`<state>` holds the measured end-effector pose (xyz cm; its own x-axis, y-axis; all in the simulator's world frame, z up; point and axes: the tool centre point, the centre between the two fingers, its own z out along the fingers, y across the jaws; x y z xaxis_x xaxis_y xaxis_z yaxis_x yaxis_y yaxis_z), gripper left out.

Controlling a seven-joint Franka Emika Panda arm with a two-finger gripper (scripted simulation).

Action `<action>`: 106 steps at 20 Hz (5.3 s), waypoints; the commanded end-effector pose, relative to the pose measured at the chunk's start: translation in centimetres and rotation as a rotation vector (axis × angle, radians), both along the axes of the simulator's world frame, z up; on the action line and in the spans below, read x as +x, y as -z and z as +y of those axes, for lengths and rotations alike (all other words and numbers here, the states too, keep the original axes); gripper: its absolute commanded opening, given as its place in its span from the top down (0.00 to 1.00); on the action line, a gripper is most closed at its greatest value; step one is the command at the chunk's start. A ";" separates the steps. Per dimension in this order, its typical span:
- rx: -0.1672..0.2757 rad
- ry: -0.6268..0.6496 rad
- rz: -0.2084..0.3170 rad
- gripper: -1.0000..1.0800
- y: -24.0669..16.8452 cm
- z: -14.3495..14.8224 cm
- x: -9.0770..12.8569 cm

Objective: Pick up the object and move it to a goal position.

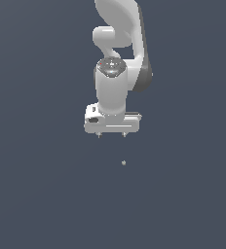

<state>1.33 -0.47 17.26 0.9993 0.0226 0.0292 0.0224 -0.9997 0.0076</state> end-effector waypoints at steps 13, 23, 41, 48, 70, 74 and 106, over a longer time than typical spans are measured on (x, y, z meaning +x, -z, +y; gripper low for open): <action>0.018 0.268 0.009 0.04 2.2 1.1 1.4; 0.028 0.532 0.017 0.04 4.4 2.2 2.6; 0.031 1.000 0.025 0.04 8.5 4.3 4.4; 0.028 1.165 0.024 0.04 10.0 5.1 5.0; 0.025 1.307 0.021 0.04 12.7 5.8 5.4; 0.025 1.309 0.021 0.04 14.8 5.8 5.3; 0.100 1.180 -0.092 1.00 5.9 8.0 10.3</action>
<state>10.67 7.01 9.03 0.3715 -0.9276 0.0390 -0.9230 -0.3735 -0.0926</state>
